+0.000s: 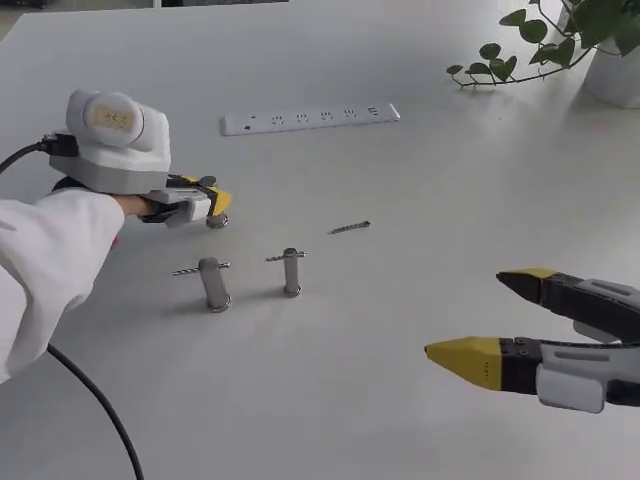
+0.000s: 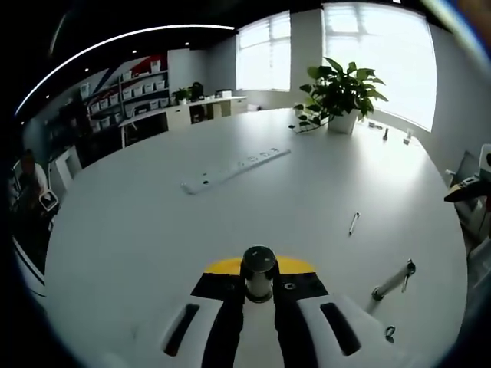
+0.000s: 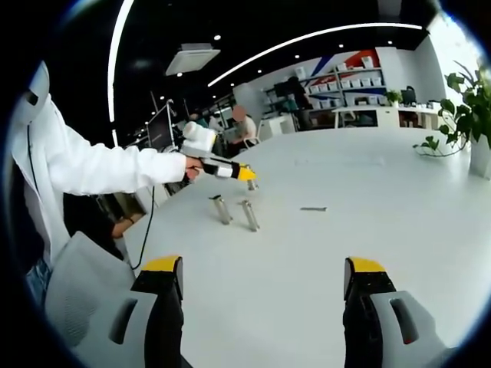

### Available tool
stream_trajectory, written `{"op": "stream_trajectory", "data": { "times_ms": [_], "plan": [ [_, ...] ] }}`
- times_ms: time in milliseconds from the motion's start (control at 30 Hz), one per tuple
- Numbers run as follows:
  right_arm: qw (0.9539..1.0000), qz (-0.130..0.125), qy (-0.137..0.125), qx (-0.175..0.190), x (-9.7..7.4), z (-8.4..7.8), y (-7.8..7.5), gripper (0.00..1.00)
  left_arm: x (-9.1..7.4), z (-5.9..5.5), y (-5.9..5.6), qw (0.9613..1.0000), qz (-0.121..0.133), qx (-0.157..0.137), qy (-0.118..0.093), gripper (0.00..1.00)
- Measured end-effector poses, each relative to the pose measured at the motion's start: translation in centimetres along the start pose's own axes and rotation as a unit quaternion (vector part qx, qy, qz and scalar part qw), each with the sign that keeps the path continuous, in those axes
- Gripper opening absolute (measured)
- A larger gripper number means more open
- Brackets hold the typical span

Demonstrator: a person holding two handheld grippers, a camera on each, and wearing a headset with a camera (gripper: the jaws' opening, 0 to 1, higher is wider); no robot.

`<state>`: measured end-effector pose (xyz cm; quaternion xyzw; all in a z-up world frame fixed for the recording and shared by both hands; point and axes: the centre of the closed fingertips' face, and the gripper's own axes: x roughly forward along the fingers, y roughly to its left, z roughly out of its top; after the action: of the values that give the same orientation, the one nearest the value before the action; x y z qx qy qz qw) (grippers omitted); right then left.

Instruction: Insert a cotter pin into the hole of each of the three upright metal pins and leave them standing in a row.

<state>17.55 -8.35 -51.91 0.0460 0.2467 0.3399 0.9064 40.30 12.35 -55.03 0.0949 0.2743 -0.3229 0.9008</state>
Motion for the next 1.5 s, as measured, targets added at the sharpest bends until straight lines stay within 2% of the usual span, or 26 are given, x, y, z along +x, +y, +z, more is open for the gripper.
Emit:
{"op": "stream_trajectory", "data": {
  "times_ms": [100, 233, 267, 300, 333, 400, 433, 467, 600, 767, 833, 900, 967, 1000, 1067, 1200, 1367, 1500],
  "plan": [
    [1.0, 0.0, -0.003, 0.003, 0.0, 0.2, 0.0, 0.84, -1.5, 0.6, 0.5, 1.0, 0.001, -0.005, -0.008, 0.11],
    [1.0, 0.004, 0.001, -0.001, 0.2, 0.2, 0.2, 0.84, -3.5, 1.6, 0.6, 0.9995, 0.002, 0.021, -0.021, 0.11],
    [1.0, 0.005, 0.001, -0.002, 0.3, 0.2, 0.3, 0.84, -4.2, 1.8, 0.5, 0.9996, 0.002, 0.018, -0.023, 0.11],
    [1.0, 0.006, 0.001, -0.004, 0.3, 0.3, 0.3, 0.84, -4.6, 2.0, 0.5, 0.9996, 0.0, 0.0, -0.027, 0.11],
    [0.9999, 0.007, 0.001, -0.007, 0.4, 0.4, 0.4, 0.84, -5.3, 2.2, 0.2, 0.9989, -0.008, -0.03, -0.034, 0.11],
    [0.9999, 0.012, 0.001, -0.01, 0.6, 0.6, 0.7, 0.84, -6.3, 2.4, 0.2, 0.9991, -0.007, -0.02, -0.037, 0.11],
    [0.9998, 0.017, 0.002, -0.012, 0.6, 0.7, 0.9, 0.84, -7.0, 2.7, 0.1, 0.999, -0.003, -0.002, -0.044, 0.11],
    [0.9997, 0.02, 0.005, -0.016, 0.7, 0.7, 1.0, 0.84, -7.4, 2.8, 0.0, 0.999, -0.002, -0.001, -0.045, 0.11],
    [0.9994, 0.025, 0.007, -0.021, 0.9, 0.7, 1.3, 0.84, -9.7, 3.5, -0.3, 0.9976, 0.001, -0.026, -0.064, 0.11],
    [0.9991, 0.03, 0.008, -0.028, 1.0, 0.8, 1.9, 0.84, -11.7, 3.6, -1.3, 0.9979, 0.006, -0.003, -0.064, 0.11],
    [0.9991, 0.032, 0.006, -0.029, 0.9, 0.8, 2.0, 0.84, -12.3, 3.6, -1.6, 0.9978, 0.014, 0.03, -0.058, 0.11],
    [0.999, 0.031, 0.006, -0.03, 0.9, 0.8, 2.0, 0.84, -12.7, 3.7, -2.3, 0.9975, 0.011, 0.041, -0.056, 0.11],
    [0.9991, 0.028, 0.006, -0.033, 0.8, 0.8, 1.8, 0.84, -13.3, 3.8, -3.5, 0.9981, -0.008, 0.017, -0.059, 0.11],
    [0.9991, 0.026, 0.006, -0.032, 0.8, 0.8, 1.8, 0.84, -13.8, 3.8, -4.6, 0.9979, -0.017, 0.016, -0.06, 0.11],
    [0.9993, 0.021, 0.004, -0.032, 0.7, 0.8, 1.6, 0.84, -14.3, 3.8, -5.9, 0.9973, -0.028, 0.024, -0.063, 0.11],
    [0.9993, 0.018, 0.003, -0.034, 0.5, 0.8, 1.5, 0.84, -14.9, 3.6, -8.2, 0.9968, -0.044, 0.024, -0.062, 0.11],
    [0.9992, 0.02, 0.004, -0.036, 0.4, 0.8, 1.7, 0.83, -14.8, 2.8, -10.7, 0.9955, -0.07, 0.024, -0.059, 0.11],
    [0.9991, 0.021, 0.004, -0.038, 0.4, 0.8, 1.7, 0.83, -14.2, 1.7, -11.9, 0.9947, -0.087, 0.018, -0.052, 0.11]
  ]
}}
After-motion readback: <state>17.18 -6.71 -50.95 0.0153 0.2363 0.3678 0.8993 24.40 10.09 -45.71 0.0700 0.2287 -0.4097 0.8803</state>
